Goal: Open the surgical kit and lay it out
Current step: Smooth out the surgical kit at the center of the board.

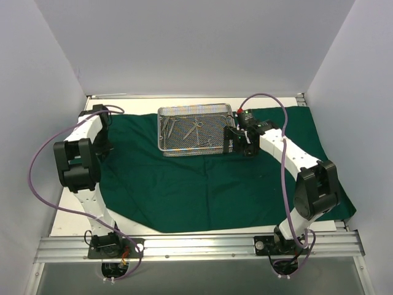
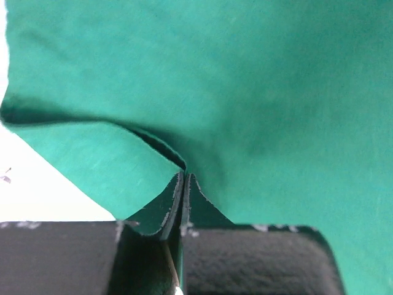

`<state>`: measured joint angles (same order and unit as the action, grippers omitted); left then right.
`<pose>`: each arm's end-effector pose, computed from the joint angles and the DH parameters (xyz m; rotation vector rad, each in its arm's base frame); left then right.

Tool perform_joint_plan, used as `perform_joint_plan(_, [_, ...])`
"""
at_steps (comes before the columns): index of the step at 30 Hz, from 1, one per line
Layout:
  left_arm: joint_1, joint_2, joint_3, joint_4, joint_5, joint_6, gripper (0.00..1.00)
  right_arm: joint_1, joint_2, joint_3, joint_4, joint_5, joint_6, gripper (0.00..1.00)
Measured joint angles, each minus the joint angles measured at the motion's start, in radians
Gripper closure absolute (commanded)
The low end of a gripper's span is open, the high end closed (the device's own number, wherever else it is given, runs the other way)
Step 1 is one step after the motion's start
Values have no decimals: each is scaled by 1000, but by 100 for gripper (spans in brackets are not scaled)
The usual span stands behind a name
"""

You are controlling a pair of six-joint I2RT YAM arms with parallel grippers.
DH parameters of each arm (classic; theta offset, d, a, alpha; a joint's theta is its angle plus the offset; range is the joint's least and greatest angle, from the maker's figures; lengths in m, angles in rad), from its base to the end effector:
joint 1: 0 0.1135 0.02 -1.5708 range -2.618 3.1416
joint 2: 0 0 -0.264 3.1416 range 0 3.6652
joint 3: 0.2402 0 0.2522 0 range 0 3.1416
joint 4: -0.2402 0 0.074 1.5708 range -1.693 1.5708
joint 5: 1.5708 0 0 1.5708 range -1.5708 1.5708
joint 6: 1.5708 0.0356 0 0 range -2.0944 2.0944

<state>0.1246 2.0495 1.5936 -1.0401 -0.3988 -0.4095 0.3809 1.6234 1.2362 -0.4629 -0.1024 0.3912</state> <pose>0.3912 0.0629 0.1873 -0.8019 2.8464 0.5758 0.3287 0.1356 0.2580 -0.0350 2.4709 0.4678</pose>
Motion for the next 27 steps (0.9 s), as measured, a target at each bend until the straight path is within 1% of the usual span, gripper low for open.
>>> perform_joint_plan(6, [1,-164,-73,-14,-1,-19,98,14,11,19,-1,-3,-1,18])
perform_joint_plan(8, [6,-250,-126,-26,-2,-39,98,28,11,28,-5,-5,-2,17])
perform_joint_plan(10, [25,-370,-209,-26,4,-65,98,49,11,37,-6,-6,-4,18])
perform_joint_plan(14, [142,-599,-336,-54,24,-101,98,101,14,43,-6,-13,-5,17])
perform_joint_plan(19, [322,-813,-399,-103,58,-116,98,145,40,43,-7,-31,-5,18])
perform_joint_plan(21, [348,-875,-394,-143,46,-134,98,147,48,43,-8,-38,-4,17])
perform_joint_plan(24, [348,-941,-380,-216,-10,-188,97,156,55,43,-11,-44,-4,18])
perform_joint_plan(25, [348,-958,-377,-233,-32,-209,91,160,56,43,-12,-44,-4,17])
perform_joint_plan(27, [348,-992,-374,-258,-79,-255,51,178,56,43,-12,-44,-5,18])
